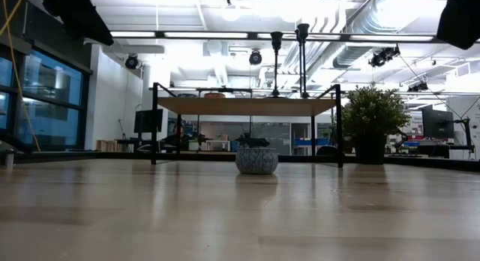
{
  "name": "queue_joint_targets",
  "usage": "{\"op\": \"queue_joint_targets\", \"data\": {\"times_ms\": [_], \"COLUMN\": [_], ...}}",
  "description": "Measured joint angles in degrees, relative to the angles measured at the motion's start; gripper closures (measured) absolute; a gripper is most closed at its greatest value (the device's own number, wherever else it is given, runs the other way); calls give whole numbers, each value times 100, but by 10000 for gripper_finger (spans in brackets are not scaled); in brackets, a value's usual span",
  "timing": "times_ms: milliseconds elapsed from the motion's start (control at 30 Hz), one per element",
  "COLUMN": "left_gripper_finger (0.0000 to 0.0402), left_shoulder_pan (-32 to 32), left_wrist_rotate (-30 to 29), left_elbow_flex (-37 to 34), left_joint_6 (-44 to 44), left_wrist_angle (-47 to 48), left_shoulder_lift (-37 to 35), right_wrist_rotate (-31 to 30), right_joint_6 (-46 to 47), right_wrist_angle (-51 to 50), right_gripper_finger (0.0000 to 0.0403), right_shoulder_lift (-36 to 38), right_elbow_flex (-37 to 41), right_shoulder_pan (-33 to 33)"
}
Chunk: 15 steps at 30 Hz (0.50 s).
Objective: Pick & Place candle stick holders
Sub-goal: Move the brown scented candle to the center of the table
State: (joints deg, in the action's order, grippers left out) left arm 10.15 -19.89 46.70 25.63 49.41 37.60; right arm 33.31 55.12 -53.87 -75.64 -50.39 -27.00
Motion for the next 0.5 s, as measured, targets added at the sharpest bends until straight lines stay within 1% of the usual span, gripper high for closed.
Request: {"op": "queue_joint_targets", "data": {"times_ms": [233, 300, 400, 500], "left_gripper_finger": [321, 321, 321, 321], "left_shoulder_pan": [0, 0, 0, 0], "left_wrist_rotate": [76, 124, 162, 180], "left_elbow_flex": [0, 0, 0, 0], "left_joint_6": [-35, -35, -35, -64], "left_wrist_angle": [4, 6, 9, 11], "left_shoulder_lift": [1, 1, 1, 1], "right_wrist_rotate": [-31, -199, -618, -1089], "right_joint_6": [187, 164, 44, -137], "right_wrist_angle": [-38, -34, -3, 495], "right_gripper_finger": [308, 308, 308, 308], "right_shoulder_lift": [0, 0, 0, -12], "right_elbow_flex": [-60, -136, -281, -325], "right_shoulder_pan": [12, 35, 37, -4]}}
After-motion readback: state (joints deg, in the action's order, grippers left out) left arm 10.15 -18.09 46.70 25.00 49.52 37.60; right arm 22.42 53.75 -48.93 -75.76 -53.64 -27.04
